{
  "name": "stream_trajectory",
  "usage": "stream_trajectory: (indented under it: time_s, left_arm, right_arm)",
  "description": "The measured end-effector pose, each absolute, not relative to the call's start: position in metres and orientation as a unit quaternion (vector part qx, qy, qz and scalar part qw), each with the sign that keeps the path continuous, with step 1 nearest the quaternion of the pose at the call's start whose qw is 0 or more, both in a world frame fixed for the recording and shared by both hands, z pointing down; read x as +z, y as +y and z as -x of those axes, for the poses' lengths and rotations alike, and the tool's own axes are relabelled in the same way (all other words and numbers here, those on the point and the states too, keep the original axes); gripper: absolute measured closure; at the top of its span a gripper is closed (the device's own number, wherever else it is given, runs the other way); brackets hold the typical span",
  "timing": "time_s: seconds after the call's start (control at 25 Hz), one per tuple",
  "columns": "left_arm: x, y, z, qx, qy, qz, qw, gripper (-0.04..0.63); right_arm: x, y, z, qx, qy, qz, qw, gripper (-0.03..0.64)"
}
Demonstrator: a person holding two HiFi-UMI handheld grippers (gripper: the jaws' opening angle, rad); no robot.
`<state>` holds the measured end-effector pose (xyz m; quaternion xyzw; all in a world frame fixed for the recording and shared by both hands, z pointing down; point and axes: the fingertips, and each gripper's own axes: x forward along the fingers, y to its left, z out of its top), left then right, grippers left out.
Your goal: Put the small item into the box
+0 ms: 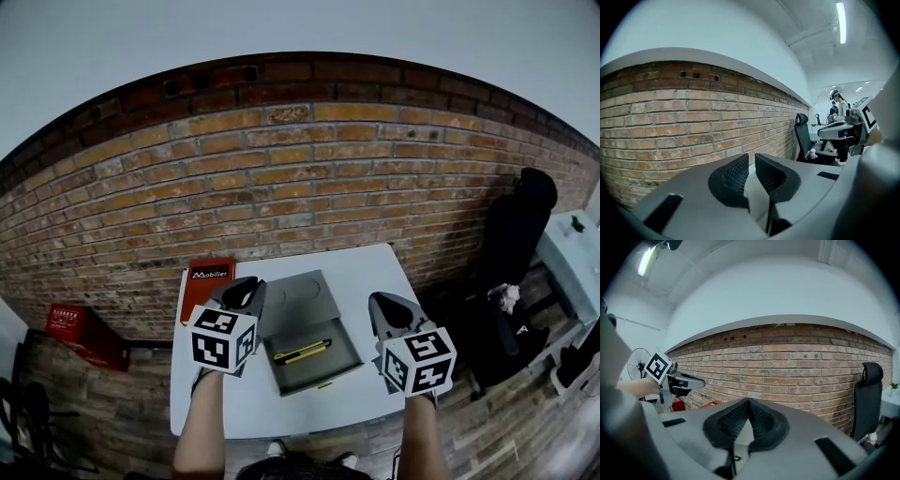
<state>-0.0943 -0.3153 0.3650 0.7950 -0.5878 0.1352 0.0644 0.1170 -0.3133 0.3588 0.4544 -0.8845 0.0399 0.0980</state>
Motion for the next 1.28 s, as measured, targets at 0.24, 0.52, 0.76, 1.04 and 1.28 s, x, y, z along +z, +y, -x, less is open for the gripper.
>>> stream_trajectory:
  time_s: [0.24,0.52,0.76,1.04,1.28]
  left_arm:
    - [0.363,-0.306,0.097,0.123,-0.596,-0.792,0.056,0.546]
    - [0.358,-0.305,0.106,0.11,-0.611,-0.783,0.039,0.561]
    - [0.368,-0.305,0.108,0.131,-0.612,-0.779,0.045,0.561]
    - [0.377,-0.305,0.104,0.143,-0.607,-0.78,0.049,0.561]
    - [0.378,-0.304,0.105,0.144,-0.608,-0.779,0.05,0.561]
  right_arm:
    - [0.356,-0.312,-0.114,0.034,-0.887,-0.45,0.1,0.597]
    - [0.355,-0.312,-0.111,0.028,-0.888,-0.446,0.109,0.597]
    - [0.355,-0.314,-0.113,0.029,-0.886,-0.45,0.108,0.597]
    - [0.355,-0.315,-0.113,0.03,-0.887,-0.449,0.107,0.597]
    - [0.356,-0.314,-0.111,0.031,-0.887,-0.449,0.106,0.597]
